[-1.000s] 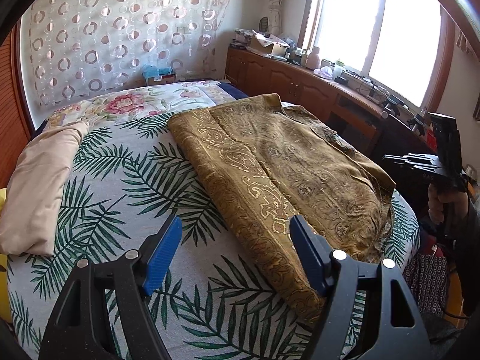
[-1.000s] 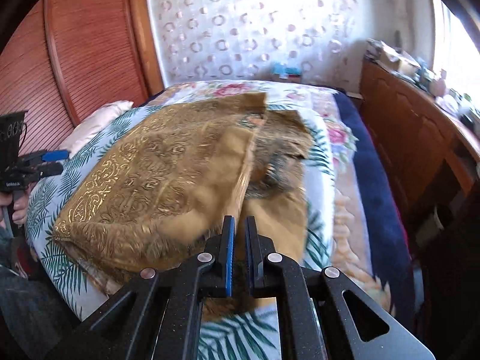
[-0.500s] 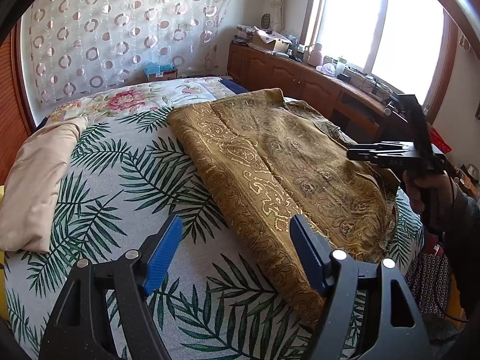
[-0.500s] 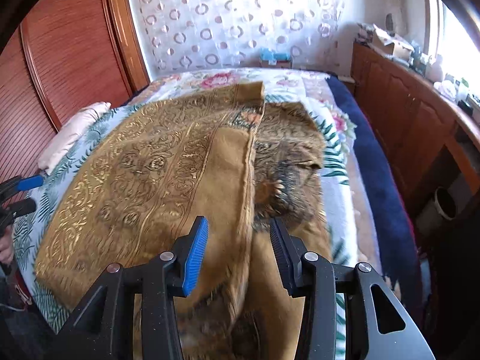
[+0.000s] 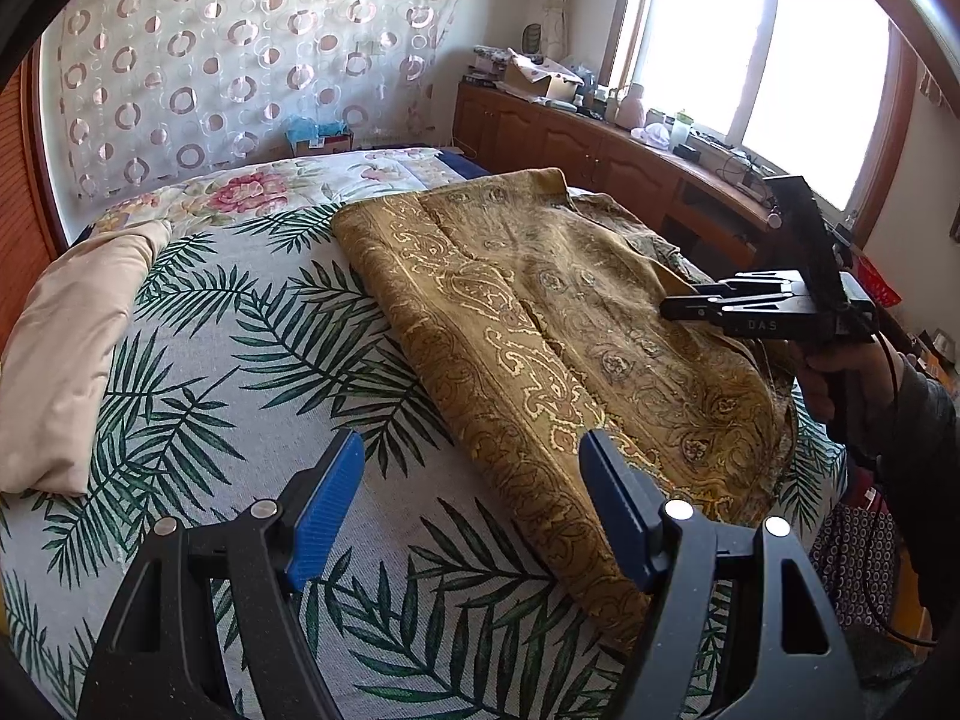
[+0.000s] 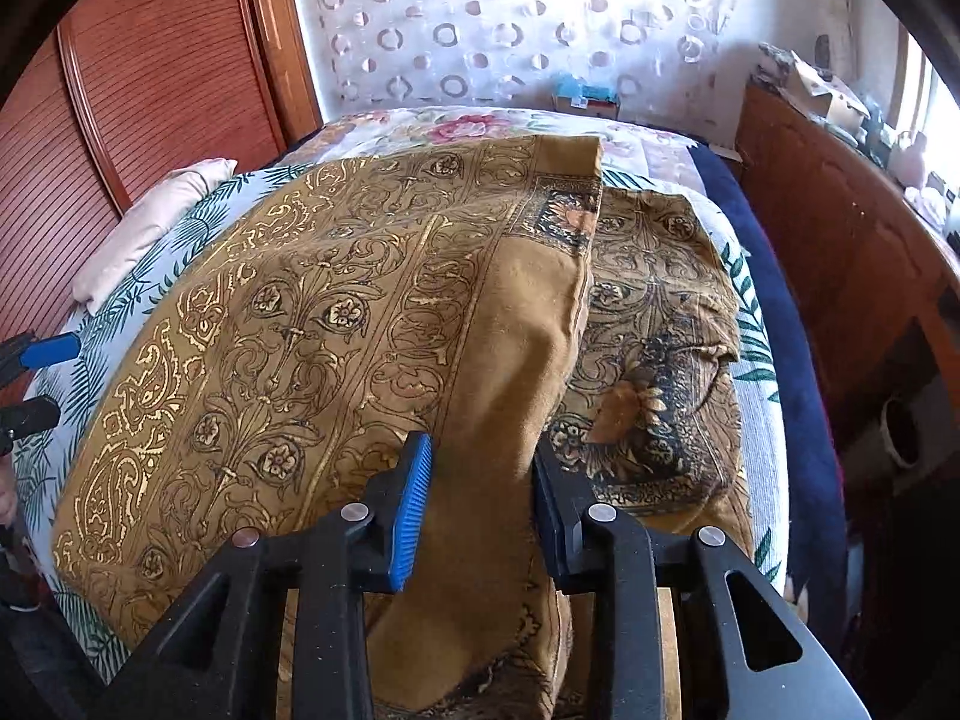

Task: Fold small clothes

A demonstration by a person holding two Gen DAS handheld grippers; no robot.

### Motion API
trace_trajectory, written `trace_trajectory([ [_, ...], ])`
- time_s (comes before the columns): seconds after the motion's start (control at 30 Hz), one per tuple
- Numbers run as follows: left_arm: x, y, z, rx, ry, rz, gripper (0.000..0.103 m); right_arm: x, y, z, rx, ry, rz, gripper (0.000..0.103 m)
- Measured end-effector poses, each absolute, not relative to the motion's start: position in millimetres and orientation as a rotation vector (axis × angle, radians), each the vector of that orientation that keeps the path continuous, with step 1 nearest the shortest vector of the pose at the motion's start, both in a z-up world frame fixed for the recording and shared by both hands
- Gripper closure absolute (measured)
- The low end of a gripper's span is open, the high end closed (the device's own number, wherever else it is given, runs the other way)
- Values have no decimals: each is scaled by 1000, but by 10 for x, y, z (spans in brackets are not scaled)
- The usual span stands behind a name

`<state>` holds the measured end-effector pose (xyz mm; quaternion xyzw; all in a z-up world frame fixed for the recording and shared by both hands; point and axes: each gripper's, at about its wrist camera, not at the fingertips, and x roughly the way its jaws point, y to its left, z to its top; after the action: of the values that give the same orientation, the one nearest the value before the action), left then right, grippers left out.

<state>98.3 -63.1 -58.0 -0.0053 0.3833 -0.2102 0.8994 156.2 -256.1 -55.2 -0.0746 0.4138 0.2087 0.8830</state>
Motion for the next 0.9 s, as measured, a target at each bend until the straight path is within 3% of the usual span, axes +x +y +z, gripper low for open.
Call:
trace_trajectory([
  [0.27,978,-631,-592,-10,796,-437,28,1660,-2563,-589,-149,847,410,68],
  [0.33,977,-626,-606,-10,798,-437,28,1666,-2457,-599,-164,835,444,89],
  [0.4,974,-625,-608,-12,798,-437,28,1600,-2436,-576,-185,819,451,96],
  [0.9,965,-666,-558,-6,789,-457,28,1077,-3121,21,-141,649,333,98],
])
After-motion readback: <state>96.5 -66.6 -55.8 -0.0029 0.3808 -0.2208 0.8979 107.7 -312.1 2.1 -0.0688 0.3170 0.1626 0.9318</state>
